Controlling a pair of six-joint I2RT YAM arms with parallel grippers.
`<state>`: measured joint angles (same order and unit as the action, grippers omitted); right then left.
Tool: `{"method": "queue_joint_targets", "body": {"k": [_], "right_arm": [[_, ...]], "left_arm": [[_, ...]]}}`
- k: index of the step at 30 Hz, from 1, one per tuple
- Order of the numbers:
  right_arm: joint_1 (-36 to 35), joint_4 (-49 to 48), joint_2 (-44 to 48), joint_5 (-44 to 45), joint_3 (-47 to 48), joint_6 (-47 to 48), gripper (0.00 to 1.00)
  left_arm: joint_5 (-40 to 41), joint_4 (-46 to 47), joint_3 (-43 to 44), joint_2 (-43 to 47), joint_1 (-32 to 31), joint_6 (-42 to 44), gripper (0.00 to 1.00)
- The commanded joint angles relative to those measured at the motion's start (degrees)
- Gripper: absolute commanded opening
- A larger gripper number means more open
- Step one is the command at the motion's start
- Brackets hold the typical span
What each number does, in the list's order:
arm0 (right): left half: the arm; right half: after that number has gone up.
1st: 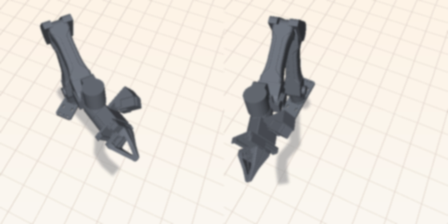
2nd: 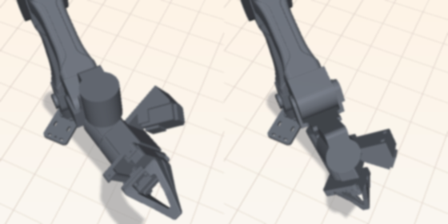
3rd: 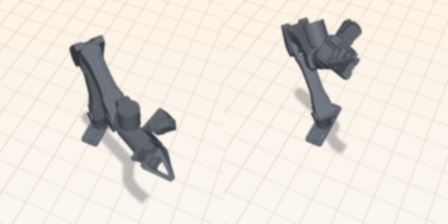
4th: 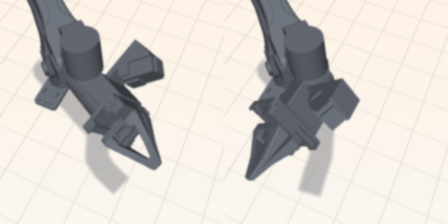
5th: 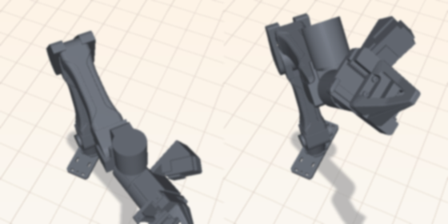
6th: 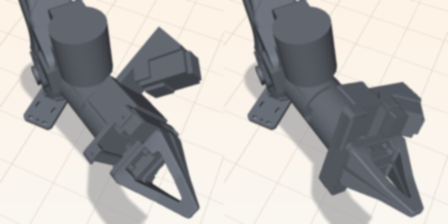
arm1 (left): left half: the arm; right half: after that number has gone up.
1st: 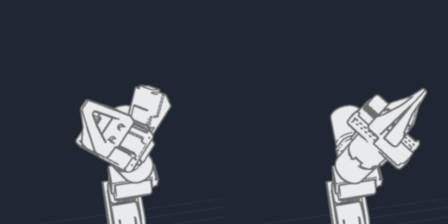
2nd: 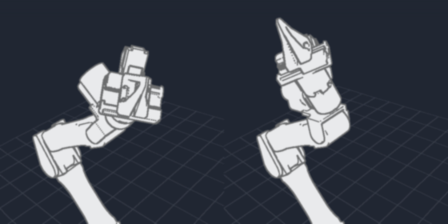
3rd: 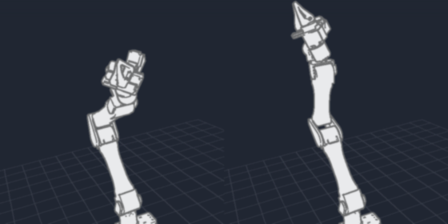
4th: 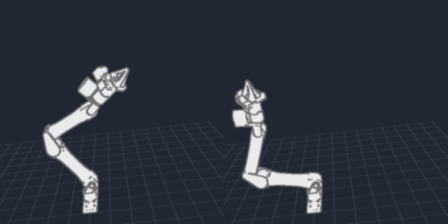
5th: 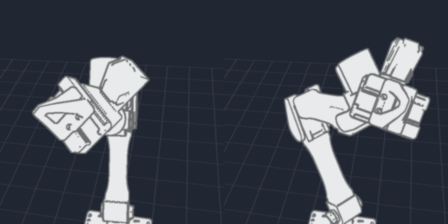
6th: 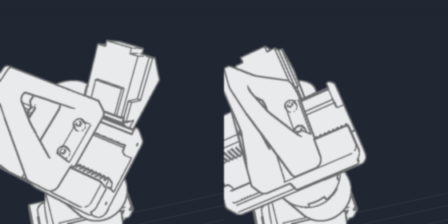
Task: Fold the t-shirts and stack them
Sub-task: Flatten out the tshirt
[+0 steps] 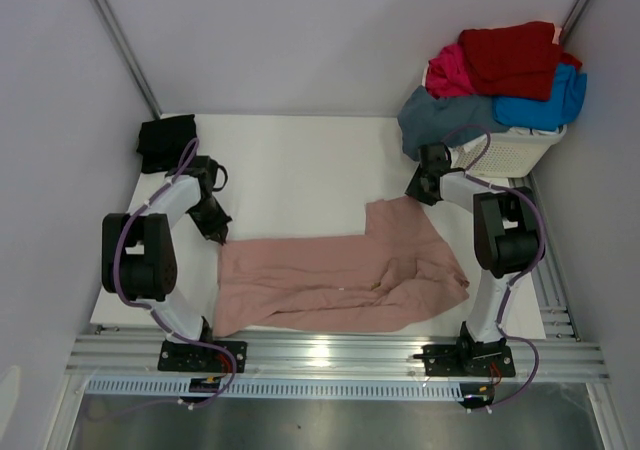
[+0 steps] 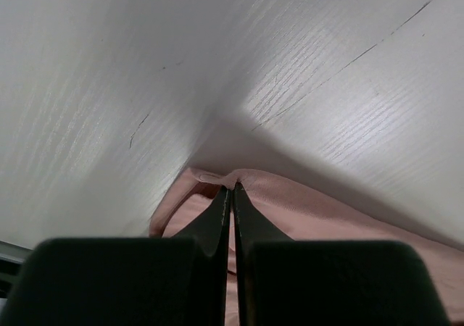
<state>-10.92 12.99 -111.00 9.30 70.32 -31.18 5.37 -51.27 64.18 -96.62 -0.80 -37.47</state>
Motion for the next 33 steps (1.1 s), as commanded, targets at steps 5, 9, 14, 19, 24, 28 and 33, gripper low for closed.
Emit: {"method": "queue_joint_targets", "body": {"k": [5,9,14,19,24,28,33], "right_arm": [[-1.1,1.6,-2.8,-1.9,0.5,-0.2,0.21],[-2.1,2.0,-3.1,-2.0,0.7,0.3,0.14],[-3.3,2.7,-3.5,-1.9,0.8,0.7,0.01],[-4.0,3.4,0.3,-0.1,1.7,1.6,0.0],[-3.8,4.8,9.3,3.7,6.5,4.5,0.0],[-3.5,5.7,17.2,5.9,12.1,8.3,0.0],[-3.1,7.3,26.5,8.5,19.0,13.5,0.0]], "left_arm": [[-0.8,1.6,0.1,0.9,-0.2,-0.2,0.0],[-0.9,2.0,0.2,0.5,-0.2,-0.3,0.01],[-1.0,2.2,0.2,0.6,-0.2,-0.5,0.0],[-0.4,2.6,0.6,2.8,-0.2,-0.7,0.0],[-0.7,3.7,1.6,9.4,-0.2,-0.6,0.0],[1.7,1.2,8.0,13.9,-0.3,-0.3,0.0],[3.2,-2.1,17.0,18.0,-0.3,1.5,0.0]]}}
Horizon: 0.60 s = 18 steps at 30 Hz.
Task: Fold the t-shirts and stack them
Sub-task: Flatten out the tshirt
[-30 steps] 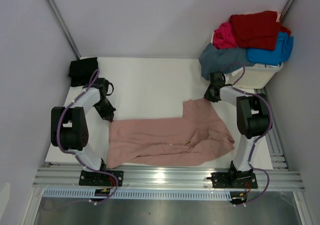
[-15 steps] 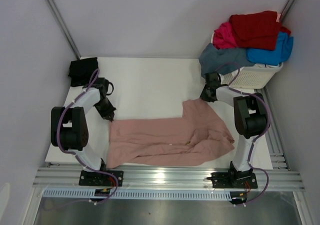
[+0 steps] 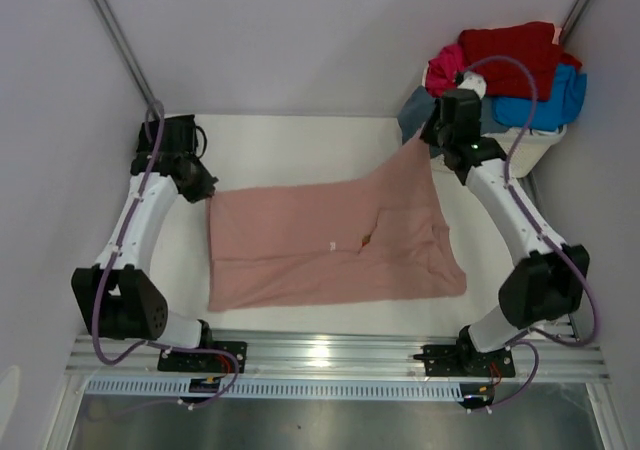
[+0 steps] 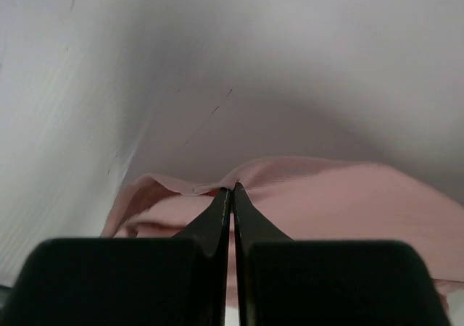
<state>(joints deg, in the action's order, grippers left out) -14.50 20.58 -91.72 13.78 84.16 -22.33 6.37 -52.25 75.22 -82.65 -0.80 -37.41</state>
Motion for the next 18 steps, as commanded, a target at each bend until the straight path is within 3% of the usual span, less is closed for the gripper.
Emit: {"method": "queue_joint_targets", "body": {"k": [1,10,15,18], "right_arm": [[1.0,0.2,8.5,4.3,5.9,5.3,0.0],[4.5,0.0,23.2,4.9,11.6,11.9,0.0],[4.6,2.0,27.2,0.8,14.8,9.0,0.0],[4.3,2.2,31.6,-1.5,14.7,7.1,0.0]], "left_arm": [[2.3,-2.8,7.2,4.8,-0.3,1.8,0.0],[5.8,-6.2,19.5,14.0,-2.2,6.7,0.0],[9.0,-7.5,23.5,20.3,-4.0,8.6,0.0],[15.0,-5.9,22.8,25.9,-6.1,9.9,0.0]]}}
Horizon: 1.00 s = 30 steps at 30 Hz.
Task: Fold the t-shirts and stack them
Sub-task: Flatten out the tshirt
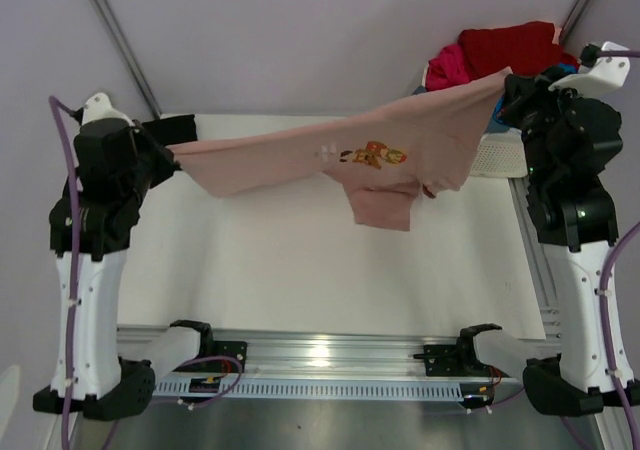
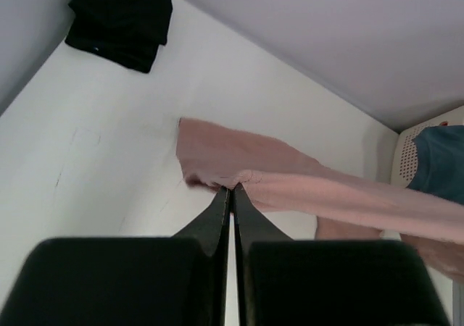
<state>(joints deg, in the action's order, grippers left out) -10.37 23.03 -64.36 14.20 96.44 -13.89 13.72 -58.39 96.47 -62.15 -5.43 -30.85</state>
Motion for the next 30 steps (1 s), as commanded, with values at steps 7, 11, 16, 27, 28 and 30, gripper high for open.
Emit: {"method": "queue_joint_targets", "body": {"k": [7,11,16,27,28,30], "right_arm": [[-2.5,-1.3,6.7,-0.1,4.5,2.2,0.0],[-3.6,-0.3,4.0,0.8,4.5,2.6,0.0],[-3.9,1.7,0.6,-2.1,4.0,-0.5,0.0],[-14.2,8.2,10.6,-4.5,8.9,3.0,0.0],[-14.9,8.8,13.6,-3.7,9.3,5.4,0.0],[-16.3,9.1,16.9,-1.4,9.3,7.6,0.0]], "left_arm": [[10.9,3.7,-3.0,10.1,-3.6,6.5,0.0],[12.4,4.7,-5.1,10.3,-3.6,7.4,0.0],[14.9,4.9,-5.6,11.2,-3.8,8.4,0.01],[8.3,7.3,-4.9,26.2,-9.4,17.4,0.0],[9.0,7.2,-4.3,27.2,-9.6,17.9,0.0],[11.2,7.8,-4.1,30.6,-10.1,18.5,0.0]]}}
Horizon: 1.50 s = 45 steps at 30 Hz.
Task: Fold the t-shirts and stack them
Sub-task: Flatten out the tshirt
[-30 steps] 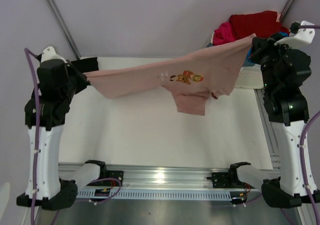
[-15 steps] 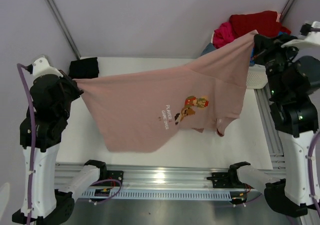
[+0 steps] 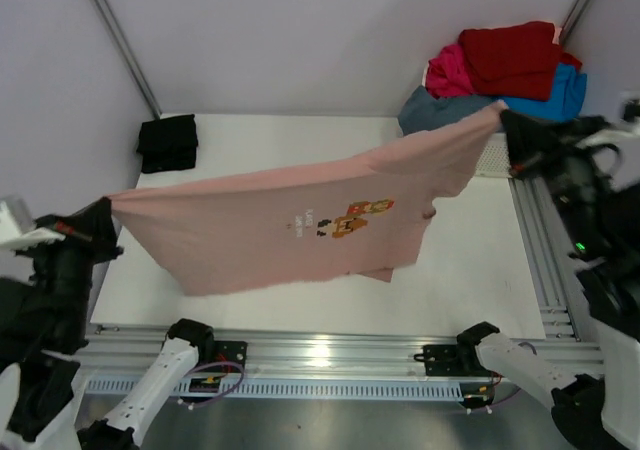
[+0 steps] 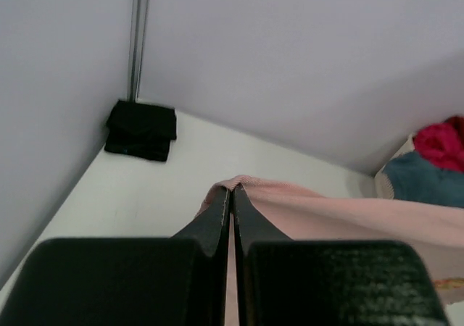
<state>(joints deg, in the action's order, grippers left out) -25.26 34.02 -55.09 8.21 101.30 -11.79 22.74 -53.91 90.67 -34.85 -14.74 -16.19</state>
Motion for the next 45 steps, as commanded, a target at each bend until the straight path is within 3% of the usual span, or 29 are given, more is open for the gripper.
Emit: {"method": "queue_joint_targets", "body": {"k": [1,10,22,27,32,35,40,45], "right_arm": [[-1.7,-2.4,9.5,6.9,4.1,6.7,0.0],[-0.8,-12.3,22.7,13.4,-2.7,18.6,0.0],[-3.5,-20.6,21.2,19.7,-17.5,24.2,0.0],[-4.8,-28.1,14.4,25.2,-29.9,27.3,0.0],[-5.3,-43.5,0.7,30.6,-39.0,31.4,0.0],[-3.2,-44.3,-7.1,29.5,-37.1,28.9,0.0],[3.4,-34.7,-25.5,24.9,-23.3,18.0,0.0],[1.5,-35.6,-32.8,21.9,-22.5,17.6,0.0]], "left_arm": [[2.4,4.8,1.7,4.3,-0.9,4.7,0.0],[-0.3,20.3,-8.5,17.0,-1.4,9.1,0.0],[9.3,21.2,-11.9,11.0,-1.4,10.1,0.01],[10.5,21.7,-14.5,-0.6,-1.4,10.7,0.0],[16.3,30.7,-23.6,-12.2,-1.4,11.2,0.01],[19.0,30.9,-22.9,-24.1,-1.3,9.5,0.01],[26.5,25.6,-14.9,-43.0,-1.4,6.6,0.0],[27.6,21.4,-11.3,-49.3,-1.4,3.5,0.0]]}}
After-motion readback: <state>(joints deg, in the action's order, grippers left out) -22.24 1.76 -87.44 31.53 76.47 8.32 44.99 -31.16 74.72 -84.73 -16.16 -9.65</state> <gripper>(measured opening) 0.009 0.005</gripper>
